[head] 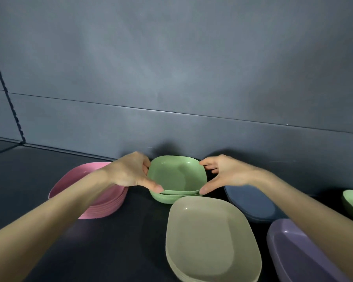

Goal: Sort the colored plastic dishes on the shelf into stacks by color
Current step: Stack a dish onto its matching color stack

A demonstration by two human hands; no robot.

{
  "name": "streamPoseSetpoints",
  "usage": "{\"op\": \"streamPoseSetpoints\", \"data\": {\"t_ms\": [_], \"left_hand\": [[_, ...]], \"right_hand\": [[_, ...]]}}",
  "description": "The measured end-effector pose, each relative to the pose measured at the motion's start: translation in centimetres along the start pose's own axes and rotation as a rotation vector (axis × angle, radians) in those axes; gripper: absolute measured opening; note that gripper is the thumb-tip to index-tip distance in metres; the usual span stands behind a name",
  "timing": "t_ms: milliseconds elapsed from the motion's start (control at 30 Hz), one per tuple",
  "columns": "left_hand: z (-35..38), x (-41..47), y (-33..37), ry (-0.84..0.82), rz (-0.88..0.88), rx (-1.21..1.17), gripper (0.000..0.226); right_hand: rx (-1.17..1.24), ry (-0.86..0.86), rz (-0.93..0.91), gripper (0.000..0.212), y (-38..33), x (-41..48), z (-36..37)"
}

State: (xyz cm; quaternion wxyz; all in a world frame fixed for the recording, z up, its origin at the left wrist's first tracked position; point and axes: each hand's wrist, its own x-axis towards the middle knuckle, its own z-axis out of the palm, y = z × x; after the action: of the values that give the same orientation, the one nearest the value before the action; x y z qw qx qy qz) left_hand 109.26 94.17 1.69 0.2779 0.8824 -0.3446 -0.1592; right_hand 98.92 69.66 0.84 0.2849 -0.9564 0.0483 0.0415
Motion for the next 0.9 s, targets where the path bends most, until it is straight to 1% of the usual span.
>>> {"op": "streamPoseSetpoints", "data": {"t_ms": [67,100,167,233,300,333,433,500,600,633,733,900], "left_hand": [[0.0,0.0,-0.3,-0.017,-0.013,0.046,0.046],[-0.1,-0.1,-0.3,-0.018,-0.021,0.079,0.053],[-0.1,0.0,-0.5,-0.005,-0.036,0.156,0.076],[0.1,0.1,-0.8,0.000,-0.037,0.212,0.093],[0.2,0.1,-1.1,-0.004,-0.020,0.226,0.104],[0.2,0.1,-1.1,-0.006,-0.011,0.227,0.105],[-0.1,-0.1,-1.2,-0.016,0.011,0.237,0.093],[-0.4,-0.4,-1.0,-0.012,0.046,0.247,0.082],[-0.4,-0.9,0.2,0.073,0.175,0.200,0.052],[-0.3,-1.0,0.7,0.102,0.230,0.196,0.051],[0.2,-0.8,3.4,0.169,0.390,0.308,0.064],[1.6,-0.7,10.0,0.195,0.603,0.480,0.064]], "right_hand": [[-0.042,-0.003,0.028,0.107,0.1,0.2,0.3],[-0.053,-0.006,0.038,0.110,0.2,0.2,0.3],[-0.059,-0.009,0.045,0.109,0.1,0.2,0.4],[-0.067,-0.012,0.059,0.106,-0.1,0.1,0.4],[-0.076,-0.016,0.075,0.103,-0.3,0.0,0.3],[-0.084,-0.018,0.076,0.102,-0.4,-0.1,0.3],[-0.119,0.006,0.094,0.097,-0.9,-0.7,0.3],[-0.109,0.068,0.095,0.087,-1.3,-1.3,0.1],[-0.114,0.224,0.077,0.069,-1.7,-2.8,-0.2],[-0.133,0.277,0.081,0.064,-1.7,-3.5,-0.3],[-0.259,0.389,0.113,0.055,-1.6,-6.0,-1.2],[-0.408,0.516,0.238,0.060,-0.8,-11.8,-3.9]]}}
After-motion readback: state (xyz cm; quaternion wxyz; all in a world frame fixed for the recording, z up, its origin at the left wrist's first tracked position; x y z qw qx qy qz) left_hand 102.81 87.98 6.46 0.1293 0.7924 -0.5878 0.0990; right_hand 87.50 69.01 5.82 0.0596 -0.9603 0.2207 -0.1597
